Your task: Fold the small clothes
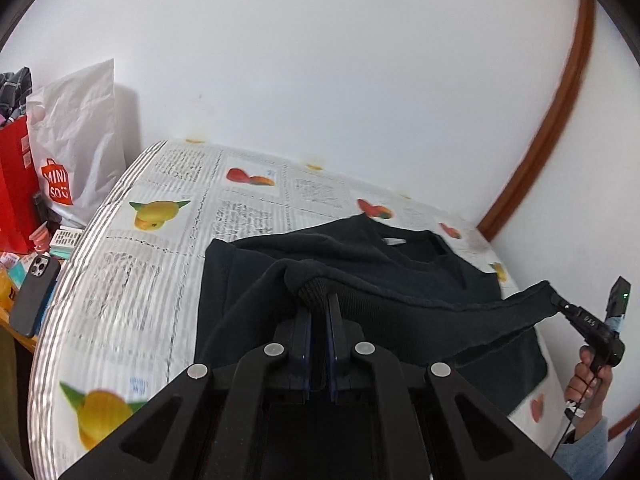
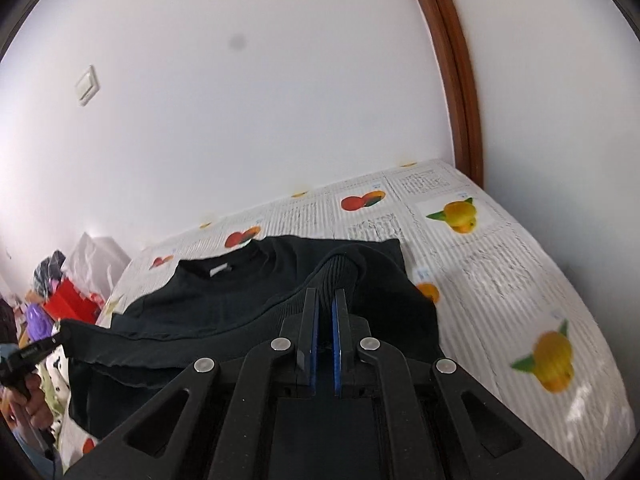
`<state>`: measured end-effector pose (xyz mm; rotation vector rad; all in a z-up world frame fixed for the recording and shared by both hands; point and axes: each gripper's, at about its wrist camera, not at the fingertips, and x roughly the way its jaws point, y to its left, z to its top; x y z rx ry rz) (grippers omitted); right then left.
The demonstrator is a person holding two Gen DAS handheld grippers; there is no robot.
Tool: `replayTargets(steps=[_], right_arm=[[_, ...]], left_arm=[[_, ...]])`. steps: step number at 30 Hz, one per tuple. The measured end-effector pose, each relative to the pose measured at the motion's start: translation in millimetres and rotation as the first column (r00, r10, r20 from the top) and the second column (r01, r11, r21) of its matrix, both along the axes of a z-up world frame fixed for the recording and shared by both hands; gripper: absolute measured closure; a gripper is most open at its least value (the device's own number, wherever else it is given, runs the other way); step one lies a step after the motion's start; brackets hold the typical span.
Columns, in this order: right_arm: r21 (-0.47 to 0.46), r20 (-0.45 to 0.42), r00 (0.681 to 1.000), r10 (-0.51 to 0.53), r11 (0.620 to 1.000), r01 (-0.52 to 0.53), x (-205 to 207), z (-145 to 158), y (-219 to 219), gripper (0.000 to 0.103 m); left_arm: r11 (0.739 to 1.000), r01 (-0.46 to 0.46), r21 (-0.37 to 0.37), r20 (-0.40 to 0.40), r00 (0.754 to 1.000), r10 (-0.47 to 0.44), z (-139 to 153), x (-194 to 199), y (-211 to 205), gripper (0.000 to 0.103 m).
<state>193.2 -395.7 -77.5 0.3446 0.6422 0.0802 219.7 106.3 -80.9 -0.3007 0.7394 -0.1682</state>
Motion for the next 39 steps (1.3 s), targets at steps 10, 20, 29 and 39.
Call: replayTargets(steps=[10, 20, 29, 39], right_arm=[[-0.062, -0.134, 0.991, 0.003, 0.998, -0.011, 77, -51, 10, 0.097], [-0.19, -0.108, 0.992, 0.062, 0.978, -0.081, 27, -15, 19, 0.07], [-0.108, -0.246, 0.955, 0.164, 0.975, -0.195, 45, -57, 53, 0.07], [-0.172, -0.214, 0.977, 0.017, 0.984, -0.055, 126, -49, 40, 0.071]], left_arm=[[0.999, -0.018, 0.032, -0.126, 0.992, 0.022, -44, 45, 6, 0.093], [0.994, 0.1, 0.053, -0.081, 0.992, -0.096, -15, -5, 4, 0.067], [0.976, 0.197, 0.093, -0.205, 0.963, -0.175, -55, 12, -41, 0.062], [0.993, 0.026, 0.114, -0.158, 0.987, -0.007, -45, 90, -10, 0.063]])
